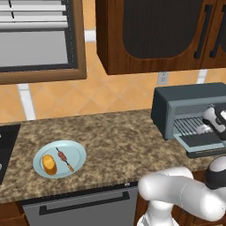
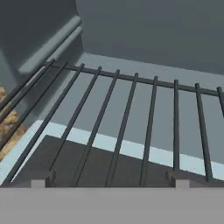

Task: Pick up the kebab skewer and baguette bread, and place them inside the toaster oven. Close the toaster oven door and start by setting the timer.

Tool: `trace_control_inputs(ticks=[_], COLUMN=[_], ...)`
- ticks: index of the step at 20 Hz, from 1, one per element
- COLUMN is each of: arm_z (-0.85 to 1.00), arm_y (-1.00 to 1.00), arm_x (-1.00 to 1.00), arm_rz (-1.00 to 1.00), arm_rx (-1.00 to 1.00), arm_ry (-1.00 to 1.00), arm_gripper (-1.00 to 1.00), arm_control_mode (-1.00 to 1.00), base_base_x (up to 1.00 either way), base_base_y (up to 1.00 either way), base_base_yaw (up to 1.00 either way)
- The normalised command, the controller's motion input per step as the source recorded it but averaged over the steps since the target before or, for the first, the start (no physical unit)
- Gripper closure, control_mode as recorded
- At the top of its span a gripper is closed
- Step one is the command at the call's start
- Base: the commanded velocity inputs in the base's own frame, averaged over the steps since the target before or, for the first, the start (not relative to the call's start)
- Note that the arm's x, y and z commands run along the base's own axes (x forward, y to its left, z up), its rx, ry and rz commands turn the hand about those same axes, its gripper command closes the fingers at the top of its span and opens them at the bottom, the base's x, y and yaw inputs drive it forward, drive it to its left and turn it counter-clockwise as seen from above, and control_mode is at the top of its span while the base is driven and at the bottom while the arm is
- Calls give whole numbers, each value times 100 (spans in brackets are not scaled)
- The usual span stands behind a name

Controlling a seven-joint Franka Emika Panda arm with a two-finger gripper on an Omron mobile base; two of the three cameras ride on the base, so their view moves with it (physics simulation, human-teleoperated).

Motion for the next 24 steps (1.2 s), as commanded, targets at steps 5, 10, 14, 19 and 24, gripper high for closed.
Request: trace_control_inputs(ticks=[5,10,14,19,24], arm_z=[0,100,64,23,0], arm_y=[-19,39,100,100,100], arm_x=[-100,-90,-29,-20,-14], arm_rz=[1,13,11,3,1], arm_rx=[-9,-1,-15,-10,-3], arm_ry=[38,1,0,0,1], arm_gripper=[-100,-100,-100,-100,-100], arm_control_mode=[-100,-100,-100,-100,-100], base_base_x=[0,0,0,0,0], base_base_y=[0,0,0,0,0], base_base_yaw=[0,0,0,0,0])
